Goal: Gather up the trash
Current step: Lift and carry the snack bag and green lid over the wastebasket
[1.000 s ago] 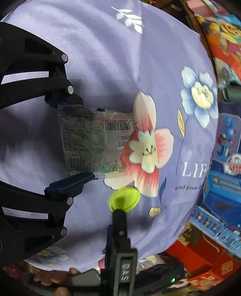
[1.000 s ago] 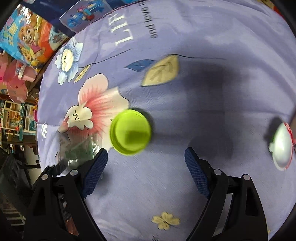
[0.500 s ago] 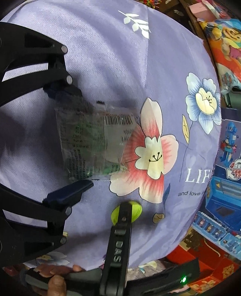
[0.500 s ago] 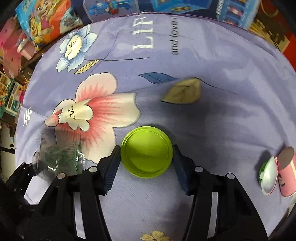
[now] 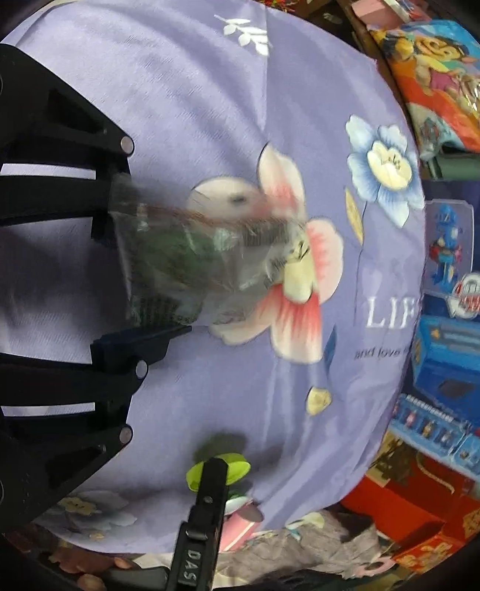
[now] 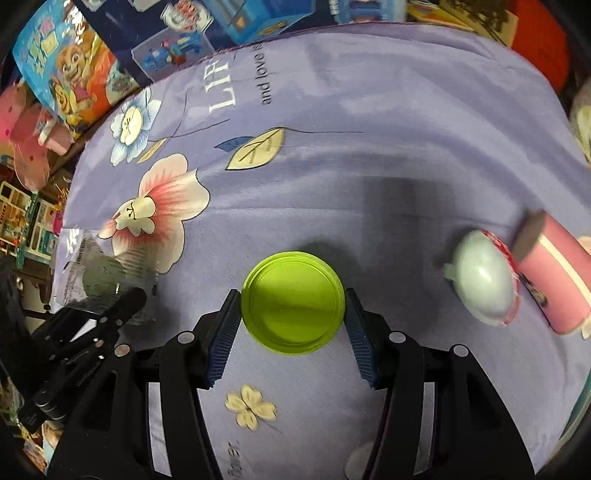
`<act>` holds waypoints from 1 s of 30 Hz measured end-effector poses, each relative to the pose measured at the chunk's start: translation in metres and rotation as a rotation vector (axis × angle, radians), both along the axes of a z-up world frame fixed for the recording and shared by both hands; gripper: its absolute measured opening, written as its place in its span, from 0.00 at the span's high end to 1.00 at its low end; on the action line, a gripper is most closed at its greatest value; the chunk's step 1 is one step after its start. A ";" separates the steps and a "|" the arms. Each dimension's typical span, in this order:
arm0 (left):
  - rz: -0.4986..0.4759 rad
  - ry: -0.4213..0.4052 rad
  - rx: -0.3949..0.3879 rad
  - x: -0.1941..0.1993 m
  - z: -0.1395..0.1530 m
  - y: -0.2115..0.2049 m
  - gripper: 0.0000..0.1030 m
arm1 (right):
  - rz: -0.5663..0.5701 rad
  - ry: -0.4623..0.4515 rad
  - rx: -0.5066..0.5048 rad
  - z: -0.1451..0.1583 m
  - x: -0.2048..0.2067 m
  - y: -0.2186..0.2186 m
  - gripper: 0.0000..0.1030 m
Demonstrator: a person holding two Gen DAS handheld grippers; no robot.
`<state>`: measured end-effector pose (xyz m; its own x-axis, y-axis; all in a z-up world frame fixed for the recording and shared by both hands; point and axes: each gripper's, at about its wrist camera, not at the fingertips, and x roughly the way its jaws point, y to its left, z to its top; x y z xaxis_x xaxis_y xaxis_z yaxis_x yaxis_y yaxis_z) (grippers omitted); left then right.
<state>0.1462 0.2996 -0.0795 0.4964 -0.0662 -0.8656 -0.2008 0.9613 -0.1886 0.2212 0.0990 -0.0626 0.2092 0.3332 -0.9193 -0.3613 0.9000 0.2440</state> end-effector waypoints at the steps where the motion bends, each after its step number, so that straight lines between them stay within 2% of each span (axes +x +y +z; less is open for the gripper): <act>1: -0.007 -0.001 -0.008 -0.002 0.001 -0.004 0.72 | -0.004 -0.002 0.007 0.003 -0.002 -0.005 0.48; 8: -0.074 -0.044 -0.058 -0.013 0.022 -0.044 0.77 | -0.041 -0.026 0.055 0.024 -0.018 -0.048 0.48; 15: -0.176 -0.072 -0.054 -0.021 0.043 -0.097 0.77 | -0.102 -0.046 0.123 0.042 -0.036 -0.100 0.48; 22: -0.288 -0.095 -0.044 -0.023 0.064 -0.159 0.77 | -0.203 -0.089 0.172 0.058 -0.054 -0.173 0.48; 30: -0.470 -0.107 -0.014 -0.018 0.078 -0.254 0.77 | -0.380 -0.119 0.215 0.060 -0.079 -0.284 0.48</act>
<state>0.1280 0.0457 -0.0017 0.4961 -0.3157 -0.8088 0.2759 0.9406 -0.1979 0.1418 -0.1853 -0.0022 0.4532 0.3931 -0.8000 -0.0519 0.9076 0.4166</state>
